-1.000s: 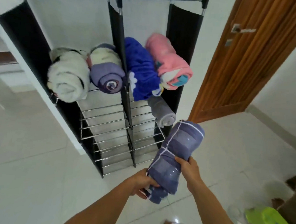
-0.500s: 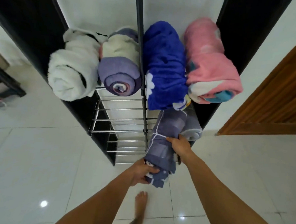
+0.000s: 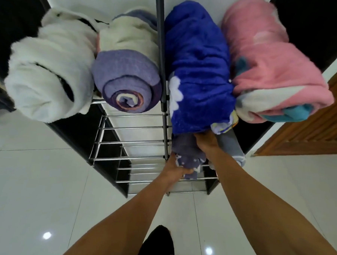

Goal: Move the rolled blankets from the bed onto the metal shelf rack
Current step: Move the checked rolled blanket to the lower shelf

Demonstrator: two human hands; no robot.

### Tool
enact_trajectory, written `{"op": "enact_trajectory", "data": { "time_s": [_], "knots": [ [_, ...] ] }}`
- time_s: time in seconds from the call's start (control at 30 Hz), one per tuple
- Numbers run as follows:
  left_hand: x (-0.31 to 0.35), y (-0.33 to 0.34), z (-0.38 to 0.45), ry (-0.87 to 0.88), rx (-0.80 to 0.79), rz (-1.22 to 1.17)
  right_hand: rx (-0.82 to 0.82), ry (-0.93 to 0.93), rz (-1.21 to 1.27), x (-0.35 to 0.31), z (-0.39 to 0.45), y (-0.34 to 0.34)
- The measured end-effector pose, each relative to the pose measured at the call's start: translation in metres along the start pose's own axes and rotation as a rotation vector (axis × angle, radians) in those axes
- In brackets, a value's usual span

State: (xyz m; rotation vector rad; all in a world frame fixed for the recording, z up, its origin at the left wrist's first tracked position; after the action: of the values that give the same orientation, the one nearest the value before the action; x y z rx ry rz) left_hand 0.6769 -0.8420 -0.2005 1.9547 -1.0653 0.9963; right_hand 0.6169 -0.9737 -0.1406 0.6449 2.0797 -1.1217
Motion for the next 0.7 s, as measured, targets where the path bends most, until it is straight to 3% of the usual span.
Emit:
{"op": "enact_trajectory", "data": {
  "time_s": [0.37, 0.6, 0.7],
  "knots": [
    [-0.004, -0.004, 0.019, -0.014, 0.062, 0.175, -0.166, -0.024, -0.370, 0.014, -0.017, 0.012],
    [0.022, 0.011, -0.009, 0.055, 0.109, 0.867, -0.166, -0.030, -0.389, 0.024, -0.055, -0.010],
    [0.026, 0.021, -0.026, 0.113, 0.128, 1.016, -0.129, -0.039, -0.294, 0.033, -0.078, -0.024]
  ]
}}
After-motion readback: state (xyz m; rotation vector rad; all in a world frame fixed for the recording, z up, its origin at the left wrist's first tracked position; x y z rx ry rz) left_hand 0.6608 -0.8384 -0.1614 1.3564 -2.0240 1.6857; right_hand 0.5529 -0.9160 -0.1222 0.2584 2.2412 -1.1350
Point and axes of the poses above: each hand's wrist, its own z-axis towards the middle knuckle, its own y-axis out of the palm, x = y × z, the point moved 8 cm from there along z, towards the middle knuckle, and after that the axes turned 2 degrees about -x, right-handed, at the moved point
